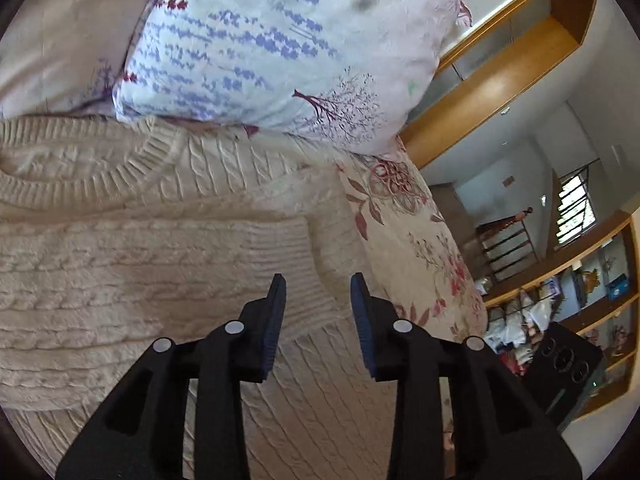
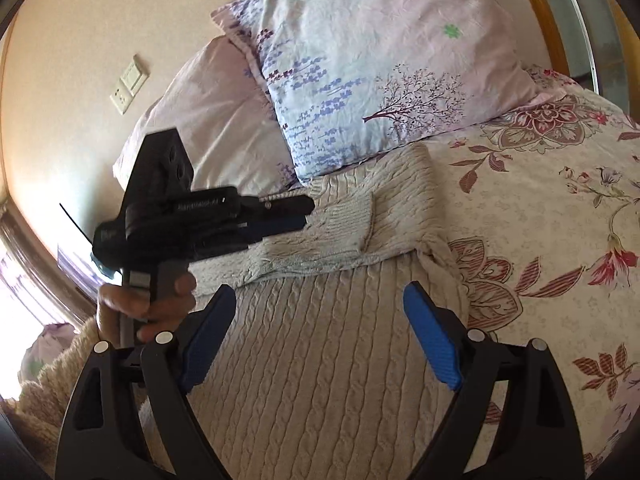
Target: Fold small clothes
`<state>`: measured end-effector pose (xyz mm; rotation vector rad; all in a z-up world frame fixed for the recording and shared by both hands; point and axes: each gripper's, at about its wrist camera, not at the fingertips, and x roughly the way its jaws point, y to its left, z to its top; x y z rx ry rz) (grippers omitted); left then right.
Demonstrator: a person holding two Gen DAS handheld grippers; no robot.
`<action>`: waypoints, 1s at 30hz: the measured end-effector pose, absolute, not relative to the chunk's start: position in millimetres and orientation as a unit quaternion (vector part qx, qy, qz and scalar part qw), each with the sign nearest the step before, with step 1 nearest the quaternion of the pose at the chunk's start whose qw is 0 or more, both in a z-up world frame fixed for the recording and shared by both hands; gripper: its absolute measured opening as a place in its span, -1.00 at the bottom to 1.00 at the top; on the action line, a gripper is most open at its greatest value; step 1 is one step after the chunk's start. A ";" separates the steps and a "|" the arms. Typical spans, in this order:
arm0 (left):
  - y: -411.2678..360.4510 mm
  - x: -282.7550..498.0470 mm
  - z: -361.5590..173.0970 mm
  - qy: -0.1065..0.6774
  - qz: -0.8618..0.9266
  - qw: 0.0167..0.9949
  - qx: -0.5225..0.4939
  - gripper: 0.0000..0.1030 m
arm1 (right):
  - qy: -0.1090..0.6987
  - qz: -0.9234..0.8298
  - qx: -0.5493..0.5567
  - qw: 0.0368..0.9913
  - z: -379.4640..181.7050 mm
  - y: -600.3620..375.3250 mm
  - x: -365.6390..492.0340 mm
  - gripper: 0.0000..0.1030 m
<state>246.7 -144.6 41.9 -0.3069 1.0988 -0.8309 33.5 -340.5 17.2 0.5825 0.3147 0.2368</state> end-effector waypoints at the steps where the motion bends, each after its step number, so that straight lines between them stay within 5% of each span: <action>1: -134.7 245.3 44.3 0.502 -0.381 0.762 -0.147 -0.27 | 0.155 0.121 0.294 0.935 20.2 -345.1 36.9 0.67; 7: -25.8 234.7 75.2 0.446 -0.287 0.838 -0.128 0.03 | 0.200 0.146 0.339 0.908 37.3 -360.5 90.3 0.13; 15: 141.5 256.9 58.2 0.443 -0.044 0.884 -0.146 0.06 | 0.289 0.105 0.360 0.881 17.9 -367.7 168.5 -0.11; 23: 159.4 270.1 22.5 0.473 -0.047 0.863 -0.170 0.06 | 0.313 0.097 0.310 0.892 13.4 -347.1 176.2 -0.57; 25: 149.8 270.0 21.6 0.469 -0.063 0.864 -0.172 -0.04 | 0.314 0.090 0.295 0.898 13.7 -343.3 178.7 -0.77; 27: 143.1 271.1 20.3 0.471 -0.075 0.861 -0.174 -0.28 | 0.297 0.083 0.277 0.910 23.1 -339.9 176.7 -0.81; 30: 139.2 271.3 19.4 0.465 -0.071 0.865 -0.173 -0.40 | 0.232 0.065 0.230 0.943 57.3 -331.5 165.0 -0.82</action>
